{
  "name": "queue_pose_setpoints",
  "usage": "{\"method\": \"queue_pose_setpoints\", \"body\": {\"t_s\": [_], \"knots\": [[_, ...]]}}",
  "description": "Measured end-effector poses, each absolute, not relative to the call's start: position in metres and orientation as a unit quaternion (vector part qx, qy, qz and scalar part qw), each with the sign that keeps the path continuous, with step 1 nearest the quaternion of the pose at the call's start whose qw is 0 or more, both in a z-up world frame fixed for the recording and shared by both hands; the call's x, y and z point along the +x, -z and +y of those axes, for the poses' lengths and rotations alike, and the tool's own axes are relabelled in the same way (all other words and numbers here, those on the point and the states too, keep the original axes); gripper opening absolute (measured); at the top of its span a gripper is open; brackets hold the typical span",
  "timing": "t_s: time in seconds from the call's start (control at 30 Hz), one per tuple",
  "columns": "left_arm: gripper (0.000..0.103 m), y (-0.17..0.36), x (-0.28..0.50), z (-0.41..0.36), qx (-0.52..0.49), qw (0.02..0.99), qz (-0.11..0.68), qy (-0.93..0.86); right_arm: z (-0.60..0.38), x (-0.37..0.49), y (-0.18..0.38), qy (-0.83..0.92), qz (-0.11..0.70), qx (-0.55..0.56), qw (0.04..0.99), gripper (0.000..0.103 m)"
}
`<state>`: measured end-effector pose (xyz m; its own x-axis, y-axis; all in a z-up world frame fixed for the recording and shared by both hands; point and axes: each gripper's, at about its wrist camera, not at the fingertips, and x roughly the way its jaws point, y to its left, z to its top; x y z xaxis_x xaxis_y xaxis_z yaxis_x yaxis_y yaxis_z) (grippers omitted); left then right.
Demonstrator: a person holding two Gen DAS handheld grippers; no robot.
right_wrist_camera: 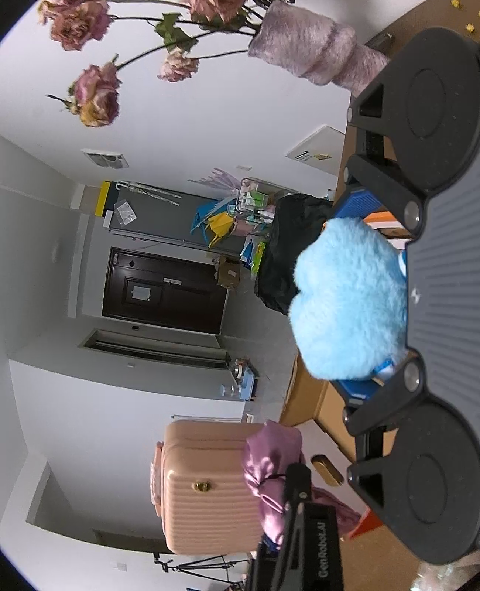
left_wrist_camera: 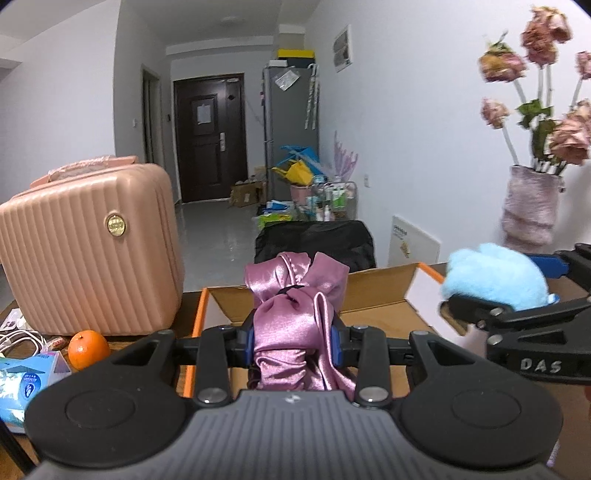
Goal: Organize soft objects
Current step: 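Carry both items to the cardboard box and open both tools inside it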
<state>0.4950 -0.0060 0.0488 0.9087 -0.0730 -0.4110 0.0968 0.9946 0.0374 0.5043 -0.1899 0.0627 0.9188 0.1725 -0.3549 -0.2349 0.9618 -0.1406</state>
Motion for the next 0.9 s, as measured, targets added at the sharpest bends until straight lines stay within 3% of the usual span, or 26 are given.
{"method": "queue_pose_setpoints", "body": {"t_s": [0.53,0.67,0.73,0.8,0.87,0.9], "knots": [[0.036,-0.007,0.544,0.011,0.037,0.969,0.246,0.012,-0.187,0.545,-0.009,-0.091,0.227,-0.078,0.967,0.082],[0.038,-0.008,0.543,0.011,0.033,0.969,0.245,0.009,-0.189,0.548,-0.006,-0.079,0.233,-0.074,0.967,0.088],[0.049,-0.01,0.541,0.011,0.031,0.971,0.239,0.01,-0.189,0.549,-0.005,-0.075,0.234,-0.074,0.966,0.099],[0.081,-0.013,0.537,0.01,0.028,0.972,0.232,0.008,-0.191,0.548,-0.007,-0.073,0.23,-0.067,0.968,0.103],[0.096,-0.016,0.532,0.011,0.031,0.976,0.216,-0.004,-0.194,0.546,-0.01,-0.074,0.226,-0.06,0.969,0.103],[0.096,-0.017,0.53,0.01,0.032,0.977,0.209,-0.013,-0.196,0.545,-0.011,-0.073,0.225,-0.057,0.97,0.103]]}}
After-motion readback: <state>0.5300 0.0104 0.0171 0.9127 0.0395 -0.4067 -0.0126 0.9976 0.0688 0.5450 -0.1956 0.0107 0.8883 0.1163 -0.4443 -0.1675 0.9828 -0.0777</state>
